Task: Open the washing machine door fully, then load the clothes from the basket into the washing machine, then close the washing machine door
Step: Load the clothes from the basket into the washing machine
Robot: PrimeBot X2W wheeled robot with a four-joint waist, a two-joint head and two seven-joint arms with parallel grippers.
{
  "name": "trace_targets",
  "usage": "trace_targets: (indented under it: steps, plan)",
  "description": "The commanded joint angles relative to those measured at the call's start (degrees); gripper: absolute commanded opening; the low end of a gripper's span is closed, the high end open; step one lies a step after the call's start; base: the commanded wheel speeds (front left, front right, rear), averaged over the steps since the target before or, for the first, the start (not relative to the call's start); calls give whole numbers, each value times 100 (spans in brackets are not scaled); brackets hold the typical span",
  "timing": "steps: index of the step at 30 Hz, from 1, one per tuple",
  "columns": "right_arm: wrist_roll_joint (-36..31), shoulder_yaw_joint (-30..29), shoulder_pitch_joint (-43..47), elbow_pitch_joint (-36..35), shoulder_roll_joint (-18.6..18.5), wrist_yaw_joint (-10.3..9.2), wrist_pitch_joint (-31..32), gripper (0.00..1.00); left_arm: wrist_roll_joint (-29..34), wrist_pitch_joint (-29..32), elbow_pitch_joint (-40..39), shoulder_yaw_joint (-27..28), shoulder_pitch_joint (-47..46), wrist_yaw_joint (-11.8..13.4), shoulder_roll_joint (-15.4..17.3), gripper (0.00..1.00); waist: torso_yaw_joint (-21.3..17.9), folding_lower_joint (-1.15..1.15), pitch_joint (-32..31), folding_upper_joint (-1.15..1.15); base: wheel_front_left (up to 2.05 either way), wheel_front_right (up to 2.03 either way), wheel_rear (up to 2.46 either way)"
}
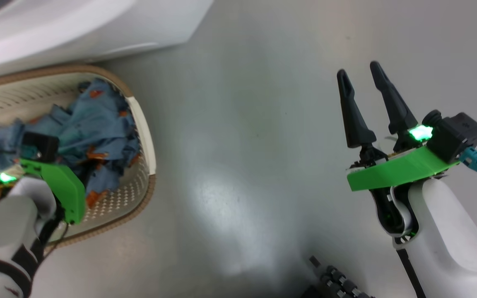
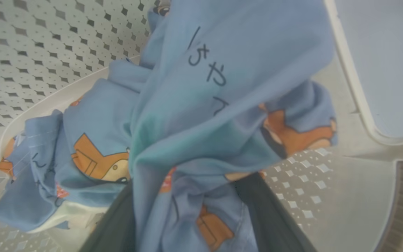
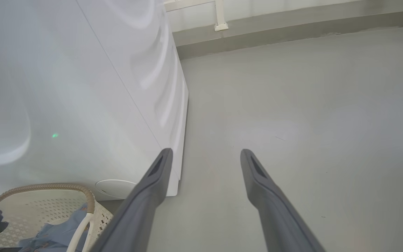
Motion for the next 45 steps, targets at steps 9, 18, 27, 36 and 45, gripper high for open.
trace_targets:
  steps: [9,18,27,36,45]
  plan:
    - [-54,144,77,-225,173,32,-46,100,-179,653,231,-196,-335,4,253,100,-344,0,567,0,0,0,0]
    - [-33,164,51,-214,218,32,-46,100,-467,600,130,-302,-469,4,382,0,-431,0,596,0,0,0,0]
    - [-50,129,52,-185,234,32,-46,100,-731,260,173,-342,-451,4,303,0,-339,0,437,0,0,0,0]
    - [-86,128,75,-79,220,32,-46,100,-1273,-451,-186,-292,47,4,176,0,-91,0,-177,0,0,0,0]
    - [17,166,167,106,-6,32,-46,100,-1716,-1084,-734,-409,528,4,116,0,224,0,-950,0,0,0,0]
